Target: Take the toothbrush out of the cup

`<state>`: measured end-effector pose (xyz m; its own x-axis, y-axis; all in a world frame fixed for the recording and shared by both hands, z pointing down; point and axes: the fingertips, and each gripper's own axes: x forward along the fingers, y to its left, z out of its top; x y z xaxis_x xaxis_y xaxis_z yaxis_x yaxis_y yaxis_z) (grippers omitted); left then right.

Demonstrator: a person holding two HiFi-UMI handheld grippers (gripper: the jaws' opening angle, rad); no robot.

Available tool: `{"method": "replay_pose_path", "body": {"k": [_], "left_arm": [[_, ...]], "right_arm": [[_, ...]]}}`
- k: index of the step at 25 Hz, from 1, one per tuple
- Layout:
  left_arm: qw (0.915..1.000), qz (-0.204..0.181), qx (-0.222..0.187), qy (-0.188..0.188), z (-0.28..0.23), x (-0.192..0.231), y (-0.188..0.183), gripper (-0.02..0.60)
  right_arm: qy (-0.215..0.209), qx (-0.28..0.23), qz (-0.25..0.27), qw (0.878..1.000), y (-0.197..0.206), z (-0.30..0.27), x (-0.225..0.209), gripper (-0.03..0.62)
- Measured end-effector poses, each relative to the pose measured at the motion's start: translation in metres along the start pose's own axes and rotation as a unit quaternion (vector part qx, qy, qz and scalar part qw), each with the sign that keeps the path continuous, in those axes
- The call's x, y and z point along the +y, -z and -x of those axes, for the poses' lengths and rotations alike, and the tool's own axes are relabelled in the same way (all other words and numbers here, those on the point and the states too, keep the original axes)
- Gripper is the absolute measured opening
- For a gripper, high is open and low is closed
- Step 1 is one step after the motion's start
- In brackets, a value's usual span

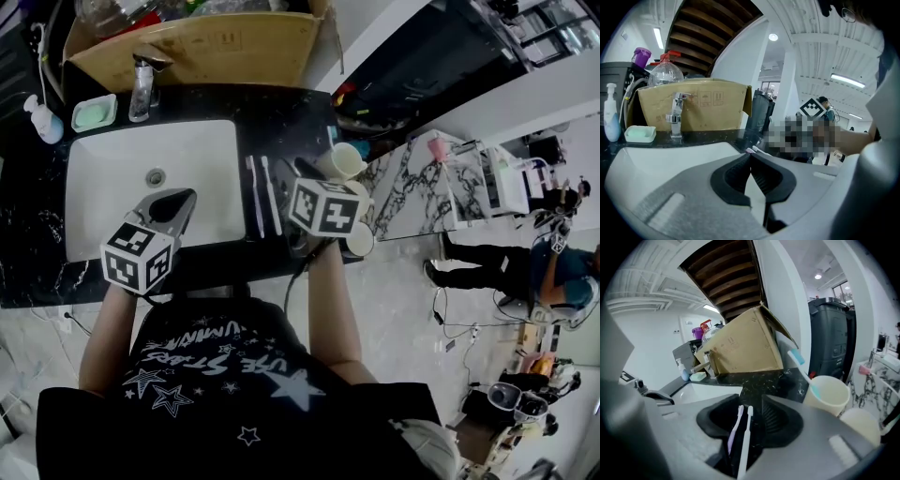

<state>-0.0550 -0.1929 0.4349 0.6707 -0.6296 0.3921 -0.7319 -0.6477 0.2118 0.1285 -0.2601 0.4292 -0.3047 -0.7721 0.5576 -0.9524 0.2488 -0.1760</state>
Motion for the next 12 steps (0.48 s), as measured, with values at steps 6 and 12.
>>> {"method": "replay_pose_path", "body": {"k": [6, 12], "left_arm": [[1.0000, -0.001, -0.007, -0.001, -0.009, -0.014, -0.007, 0.009], [0.9999, -0.005, -0.010, -0.005, -0.019, -0.024, -0.012, 0.009]], "right_arm": [[0.049, -0.075, 0.036, 0.995, -0.043, 0.043, -0.017, 0.167], [0.124, -0.088, 0.107, 0.982, -0.061, 0.052, -0.053, 0.167]]}}
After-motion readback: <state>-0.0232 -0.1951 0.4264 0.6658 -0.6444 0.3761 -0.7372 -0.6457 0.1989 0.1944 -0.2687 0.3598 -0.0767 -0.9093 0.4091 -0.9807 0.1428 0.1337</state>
